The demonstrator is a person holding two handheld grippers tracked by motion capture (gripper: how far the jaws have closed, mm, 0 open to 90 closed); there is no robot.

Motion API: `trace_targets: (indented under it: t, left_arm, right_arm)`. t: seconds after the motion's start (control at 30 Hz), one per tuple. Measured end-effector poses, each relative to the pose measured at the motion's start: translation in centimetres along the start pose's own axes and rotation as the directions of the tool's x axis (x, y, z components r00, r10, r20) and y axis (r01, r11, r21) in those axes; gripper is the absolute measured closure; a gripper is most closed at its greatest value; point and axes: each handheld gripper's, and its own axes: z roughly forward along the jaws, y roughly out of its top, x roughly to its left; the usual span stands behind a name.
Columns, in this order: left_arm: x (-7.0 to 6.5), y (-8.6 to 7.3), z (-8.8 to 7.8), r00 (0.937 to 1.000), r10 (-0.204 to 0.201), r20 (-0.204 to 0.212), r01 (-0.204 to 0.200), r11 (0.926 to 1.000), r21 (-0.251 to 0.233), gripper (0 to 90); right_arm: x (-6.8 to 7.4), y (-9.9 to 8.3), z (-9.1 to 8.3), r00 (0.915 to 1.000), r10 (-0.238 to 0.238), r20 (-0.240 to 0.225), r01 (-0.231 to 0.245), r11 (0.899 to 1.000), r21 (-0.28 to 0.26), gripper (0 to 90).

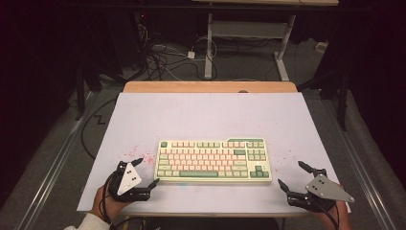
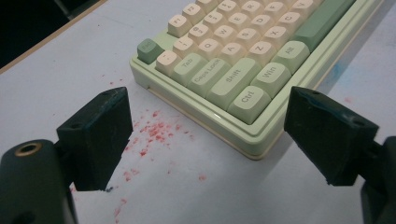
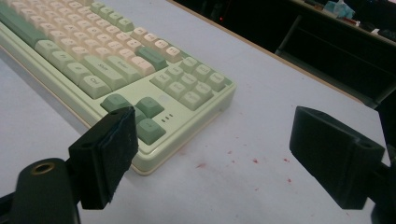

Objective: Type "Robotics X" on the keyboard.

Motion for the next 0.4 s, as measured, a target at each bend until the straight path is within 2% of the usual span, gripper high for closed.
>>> trace_targets:
  t: [0.4]
  left_arm:
    - [0.23,0.06,0.22,1.0,-0.008,-0.005,0.008,1.0,0.005,14.6]
  right_arm:
    - [-0.13,-0.08,0.14,1.0,0.001,-0.004,-0.001,1.0,0.003,15.4]
